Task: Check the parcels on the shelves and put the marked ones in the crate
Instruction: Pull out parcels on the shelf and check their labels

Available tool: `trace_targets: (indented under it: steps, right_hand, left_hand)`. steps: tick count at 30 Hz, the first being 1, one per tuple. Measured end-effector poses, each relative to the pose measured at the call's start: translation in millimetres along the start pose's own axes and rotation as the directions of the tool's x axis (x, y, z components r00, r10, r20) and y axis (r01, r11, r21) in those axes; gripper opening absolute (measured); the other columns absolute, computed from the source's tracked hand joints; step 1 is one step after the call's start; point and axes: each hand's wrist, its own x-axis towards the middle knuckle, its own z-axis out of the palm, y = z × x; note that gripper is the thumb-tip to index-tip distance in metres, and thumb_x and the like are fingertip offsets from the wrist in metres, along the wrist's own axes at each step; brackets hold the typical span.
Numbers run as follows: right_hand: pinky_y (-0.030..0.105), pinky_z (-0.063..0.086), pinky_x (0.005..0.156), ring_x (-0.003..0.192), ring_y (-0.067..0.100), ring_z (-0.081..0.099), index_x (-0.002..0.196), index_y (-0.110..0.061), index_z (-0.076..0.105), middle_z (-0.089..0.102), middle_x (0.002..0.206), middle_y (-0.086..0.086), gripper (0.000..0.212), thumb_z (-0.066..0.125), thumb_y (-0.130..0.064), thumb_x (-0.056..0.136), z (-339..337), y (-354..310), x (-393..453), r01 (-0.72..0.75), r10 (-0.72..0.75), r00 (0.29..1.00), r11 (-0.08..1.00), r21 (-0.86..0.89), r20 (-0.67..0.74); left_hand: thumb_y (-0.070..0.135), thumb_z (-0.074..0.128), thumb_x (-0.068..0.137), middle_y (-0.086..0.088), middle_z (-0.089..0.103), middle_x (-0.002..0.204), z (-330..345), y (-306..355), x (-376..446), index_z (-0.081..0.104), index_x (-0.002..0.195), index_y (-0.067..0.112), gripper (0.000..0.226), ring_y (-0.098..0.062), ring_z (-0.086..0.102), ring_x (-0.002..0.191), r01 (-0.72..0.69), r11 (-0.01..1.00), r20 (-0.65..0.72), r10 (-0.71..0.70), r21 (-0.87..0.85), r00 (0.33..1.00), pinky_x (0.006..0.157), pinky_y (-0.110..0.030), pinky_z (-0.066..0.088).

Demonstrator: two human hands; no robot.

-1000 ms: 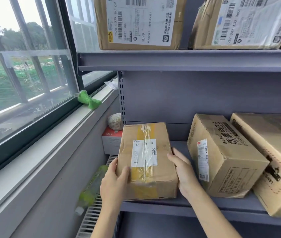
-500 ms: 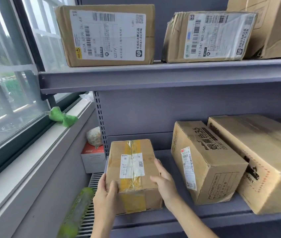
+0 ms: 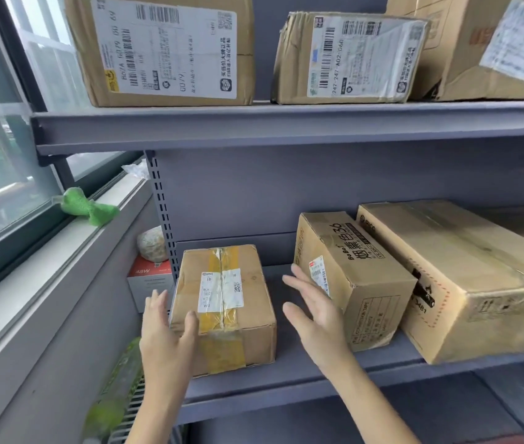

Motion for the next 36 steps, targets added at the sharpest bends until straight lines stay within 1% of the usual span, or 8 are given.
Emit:
trace_targets:
  steps: [4,8,12,16,21,26,31,36]
  right_hand:
    - [0.006,0.033,0.099,0.118,-0.014,0.044,0.096,-0.025,0.066,0.053,0.123,-0.02,0.022,0.054,-0.018,0.08,-51,-8,-12,0.146,-0.2,0.934,0.97,-0.197,-0.297]
    - [-0.004,0.026,0.091,0.115,-0.003,0.043,0.104,-0.013,0.066,0.054,0.123,-0.01,0.03,0.054,0.005,0.084,-92,-3,-12,0.006,-0.18,0.837,0.947,-0.321,-0.516]
    - [0.027,0.027,0.109,0.123,0.002,0.032,0.12,-0.013,0.057,0.05,0.133,-0.003,0.036,0.057,-0.004,0.085,-111,11,-10,-0.112,-0.118,0.816,0.928,-0.354,-0.567]
    - [0.037,0.021,0.112,0.139,0.014,0.019,0.136,-0.022,0.038,0.028,0.151,-0.001,0.056,0.06,-0.032,0.086,-122,10,-10,-0.249,0.052,0.899,0.877,-0.41,-0.435]
    - [0.036,0.014,0.114,0.142,0.017,-0.002,0.141,-0.032,0.022,-0.008,0.154,-0.005,0.086,0.067,-0.055,0.071,-120,18,8,-0.224,0.135,0.966,0.863,-0.452,-0.221]
    - [0.044,0.026,0.111,0.137,0.029,0.007,0.143,-0.032,0.014,-0.018,0.148,0.0,0.109,0.062,-0.072,0.054,-106,34,22,-0.217,0.097,0.968,0.79,-0.574,-0.232]
    - [0.043,0.039,0.099,0.121,0.034,0.027,0.14,-0.023,0.026,0.004,0.143,0.01,0.099,0.066,-0.062,0.058,-96,30,28,-0.257,0.078,0.945,0.781,-0.569,-0.319]
    - [0.044,0.038,0.099,0.117,0.036,0.027,0.135,-0.019,0.034,0.012,0.137,0.011,0.094,0.074,-0.053,0.056,-93,34,25,-0.286,0.077,0.901,0.845,-0.452,-0.427]
  left_hand:
    - [0.004,0.058,0.086,-0.007,0.043,0.144,17,25,-13,0.051,0.129,0.007,0.044,-0.021,0.035,0.136,-0.173,0.984,0.028,0.174,-0.041,0.984,0.111,-0.043,0.031]
    - [0.015,0.052,0.086,0.004,0.049,0.133,44,57,-29,0.057,0.12,0.01,0.035,-0.013,0.036,0.132,-0.304,0.947,0.16,0.317,-0.104,0.935,0.107,-0.028,0.028]
    - [0.009,0.053,0.09,0.017,0.046,0.128,76,79,-37,0.053,0.125,0.02,0.036,-0.005,0.04,0.124,-0.428,0.894,0.296,0.447,-0.13,0.844,0.104,-0.022,0.032]
    - [0.006,0.051,0.092,0.031,0.049,0.104,110,98,-53,0.048,0.119,0.028,0.035,0.015,0.049,0.094,-0.162,0.942,0.406,0.277,-0.295,0.871,0.077,0.004,0.034]
    - [0.007,0.043,0.093,0.033,0.047,0.095,149,99,-69,0.045,0.111,0.033,0.032,0.018,0.044,0.084,0.105,0.944,0.481,0.062,-0.313,0.875,0.061,0.0,0.04]
    - [0.005,0.038,0.093,0.013,0.062,0.114,161,80,-80,0.056,0.105,0.037,0.038,-0.007,0.055,0.112,0.209,0.949,0.486,-0.07,-0.238,0.871,0.08,-0.014,0.04]
    - [-0.002,0.034,0.094,0.02,0.055,0.109,144,79,-83,0.052,0.102,0.038,0.044,-0.004,0.047,0.113,0.206,0.958,0.512,-0.078,-0.198,0.855,0.084,-0.014,0.036]
    - [0.0,0.034,0.092,0.002,0.049,0.133,133,70,-74,0.047,0.129,0.024,0.046,-0.015,0.038,0.133,0.218,0.965,0.538,-0.108,-0.146,0.836,0.099,-0.029,0.037]
